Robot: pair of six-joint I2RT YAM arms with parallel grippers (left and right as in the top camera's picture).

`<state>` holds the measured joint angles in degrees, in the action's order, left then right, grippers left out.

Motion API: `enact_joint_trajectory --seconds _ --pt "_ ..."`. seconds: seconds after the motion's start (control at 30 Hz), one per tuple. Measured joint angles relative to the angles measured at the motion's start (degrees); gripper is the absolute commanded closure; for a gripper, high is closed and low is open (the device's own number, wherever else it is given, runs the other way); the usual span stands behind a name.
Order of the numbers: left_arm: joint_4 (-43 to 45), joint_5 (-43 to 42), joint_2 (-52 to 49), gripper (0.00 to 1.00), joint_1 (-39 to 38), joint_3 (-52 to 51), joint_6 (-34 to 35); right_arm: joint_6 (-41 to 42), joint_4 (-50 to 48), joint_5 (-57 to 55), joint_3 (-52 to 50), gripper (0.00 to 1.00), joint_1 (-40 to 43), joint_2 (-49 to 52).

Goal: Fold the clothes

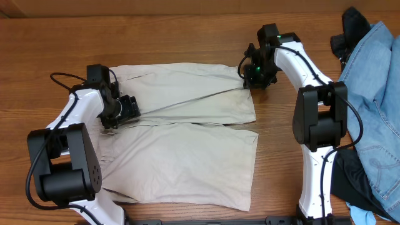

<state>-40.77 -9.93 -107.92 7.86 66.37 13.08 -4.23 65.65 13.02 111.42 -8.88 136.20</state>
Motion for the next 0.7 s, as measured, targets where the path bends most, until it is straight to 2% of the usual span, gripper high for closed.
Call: enact_joint_trajectory --seconds 0.13,0.23,0.37,0.53,0.7 --pt "0.1 0.0 0.0 0.27 0.0 0.0 0.0 1.7 3.4 -1.0 4.2 0.67 0.1 0.2" --pt "0.2 0.4 0.0 0.26 0.0 0.0 0.3 2.9 5.2 -1.1 10.1 0.59 0.5 0.2" --pt "1.0 1.5 0.0 0.24 0.0 0.0 1.9 3.2 5.4 -0.1 16.1 0.59 1.0 0.0" --pt "1.8 2.1 0.0 0.23 0.0 0.0 3.8 2.0 5.7 3.0 16.5 0.59 1.0 0.2" --pt "1.9 2.3 0.0 0.26 0.0 0.0 4.6 -2.2 5.9 9.2 15.8 0.65 0.2 0.3"
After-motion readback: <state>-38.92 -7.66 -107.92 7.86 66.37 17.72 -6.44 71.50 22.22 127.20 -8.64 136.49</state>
